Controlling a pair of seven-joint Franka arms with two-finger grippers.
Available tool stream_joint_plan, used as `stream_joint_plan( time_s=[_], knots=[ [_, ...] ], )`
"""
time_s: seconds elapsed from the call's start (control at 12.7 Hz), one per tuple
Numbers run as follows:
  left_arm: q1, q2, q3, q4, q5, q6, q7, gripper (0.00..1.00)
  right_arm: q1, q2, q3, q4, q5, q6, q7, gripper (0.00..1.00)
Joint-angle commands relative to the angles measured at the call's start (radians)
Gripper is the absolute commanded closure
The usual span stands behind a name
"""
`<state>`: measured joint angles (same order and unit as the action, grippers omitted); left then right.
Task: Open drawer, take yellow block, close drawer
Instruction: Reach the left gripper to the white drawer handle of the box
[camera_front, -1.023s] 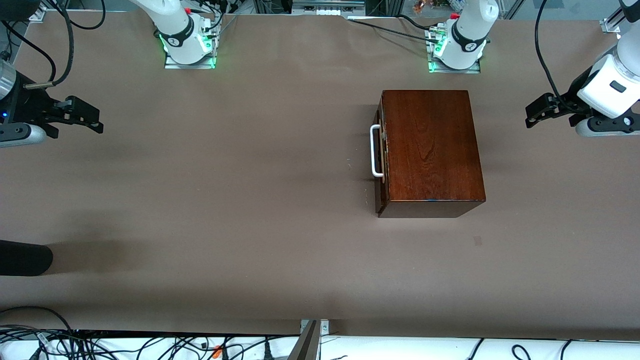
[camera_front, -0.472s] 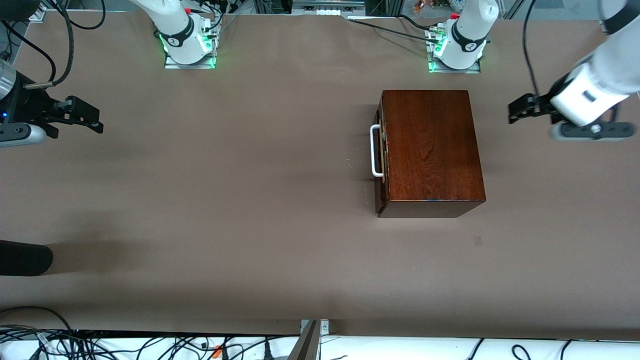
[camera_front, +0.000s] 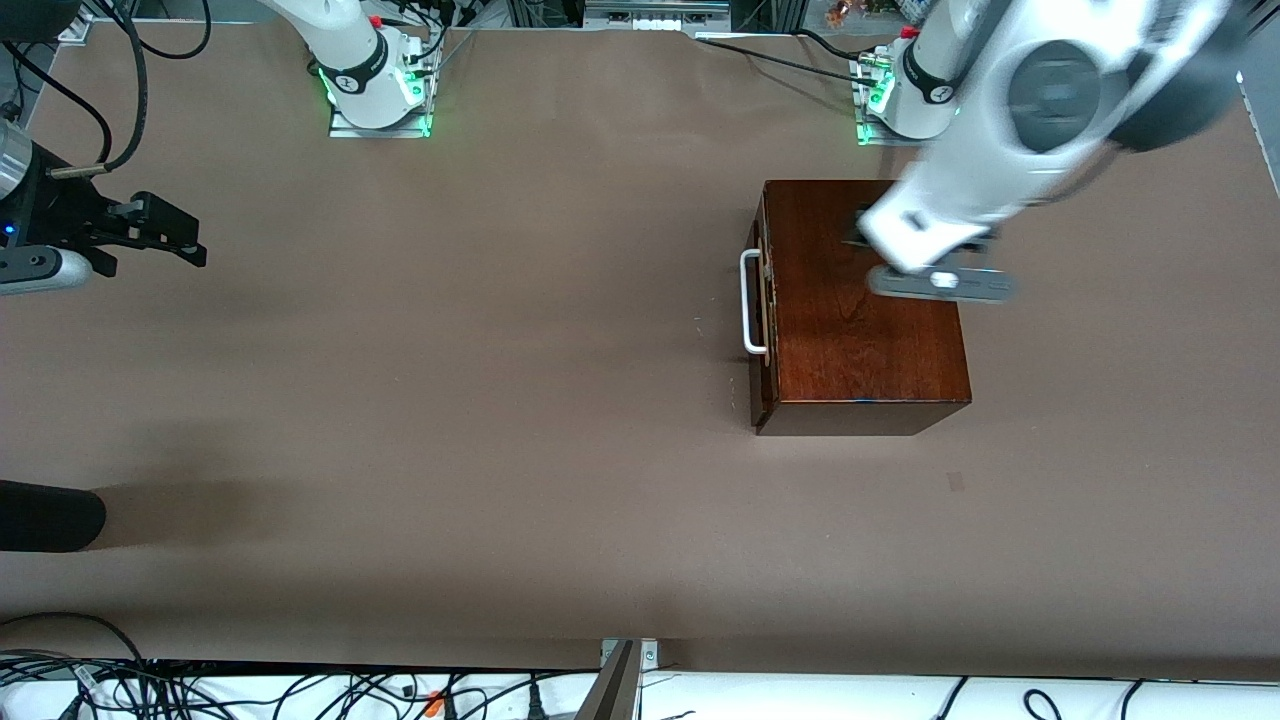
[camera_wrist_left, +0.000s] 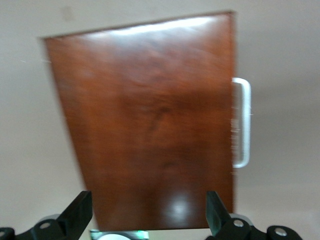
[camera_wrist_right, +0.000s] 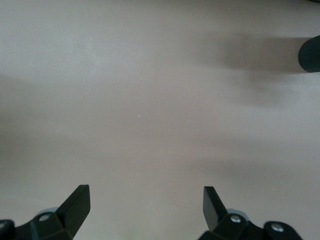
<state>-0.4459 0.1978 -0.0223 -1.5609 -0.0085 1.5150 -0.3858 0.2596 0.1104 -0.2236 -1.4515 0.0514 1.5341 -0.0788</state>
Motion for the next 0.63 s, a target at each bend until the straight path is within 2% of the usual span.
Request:
stream_joint_plan(
  time_s=[0.0,0.24,0.39,0.55],
  knots=[
    [-0.161,0.119,0.016,0.084,0.01,0.049,-0.176,0.0,-0.01,-0.005,0.004,0.0,0.019,-0.009,-0.001,0.0],
    [-0.272,0.215,0.018,0.079,0.016,0.141,-0.309,0.0,-0.01,-0.005,0.004,0.0,0.019,-0.009,-0.001,0.0],
    [-0.287,0.258,0.016,0.07,0.131,0.192,-0.324,0.0,-0.01,-0.005,0.004,0.0,0.019,-0.009,-0.001,0.0],
    [-0.287,0.299,0.013,0.07,0.174,0.24,-0.326,0.0,-0.01,-0.005,0.004,0.0,0.021,-0.009,-0.001,0.0]
  ],
)
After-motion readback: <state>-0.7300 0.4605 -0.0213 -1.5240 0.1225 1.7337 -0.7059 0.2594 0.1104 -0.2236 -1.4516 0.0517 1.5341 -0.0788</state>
